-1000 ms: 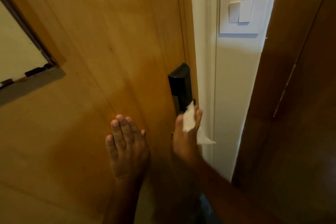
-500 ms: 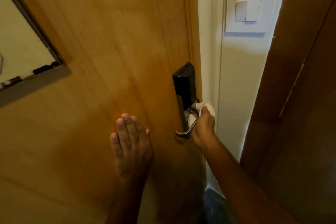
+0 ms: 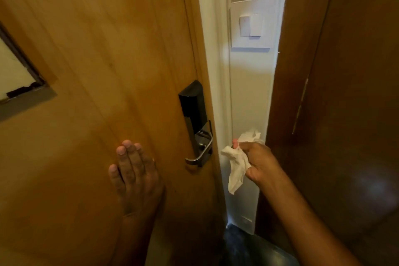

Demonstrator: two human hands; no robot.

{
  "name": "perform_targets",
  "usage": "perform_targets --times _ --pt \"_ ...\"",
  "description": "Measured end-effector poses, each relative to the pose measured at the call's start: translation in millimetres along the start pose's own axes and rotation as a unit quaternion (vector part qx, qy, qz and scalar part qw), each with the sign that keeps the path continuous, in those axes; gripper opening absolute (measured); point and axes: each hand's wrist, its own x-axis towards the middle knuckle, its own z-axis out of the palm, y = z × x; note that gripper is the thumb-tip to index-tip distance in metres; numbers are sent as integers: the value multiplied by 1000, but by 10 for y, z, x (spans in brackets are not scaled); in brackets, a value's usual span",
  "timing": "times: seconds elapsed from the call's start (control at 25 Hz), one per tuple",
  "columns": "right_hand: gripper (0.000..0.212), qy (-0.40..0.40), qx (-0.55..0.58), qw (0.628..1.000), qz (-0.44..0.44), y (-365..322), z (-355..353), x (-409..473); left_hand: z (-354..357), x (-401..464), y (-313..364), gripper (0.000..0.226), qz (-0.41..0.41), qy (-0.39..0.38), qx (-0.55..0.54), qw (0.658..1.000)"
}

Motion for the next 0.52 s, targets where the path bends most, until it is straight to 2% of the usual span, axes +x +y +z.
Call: perform_targets --times 0.08,0.16,0.28,0.4,0.52 --pt "24 50 -43 996 -57 -159 -208 -36 42 -109 125 67 -6 -9 -30 999" --pt "24 98 -79 986 -110 -248 -439 -73 36 -255 324 68 -25 -48 -79 995" --pt "27 165 -78 976 -118 -417 -919 -265 -137 -455 836 64 -40 -97 -200 974" --pt "30 181 -70 971 -137 -647 -1492 -464 -525 -540 1504 62 40 -131 -321 937" --pt "36 215 -134 950 -181 -918 -2074 -701 -1036 -430 2111 67 155 -162 -420 880"
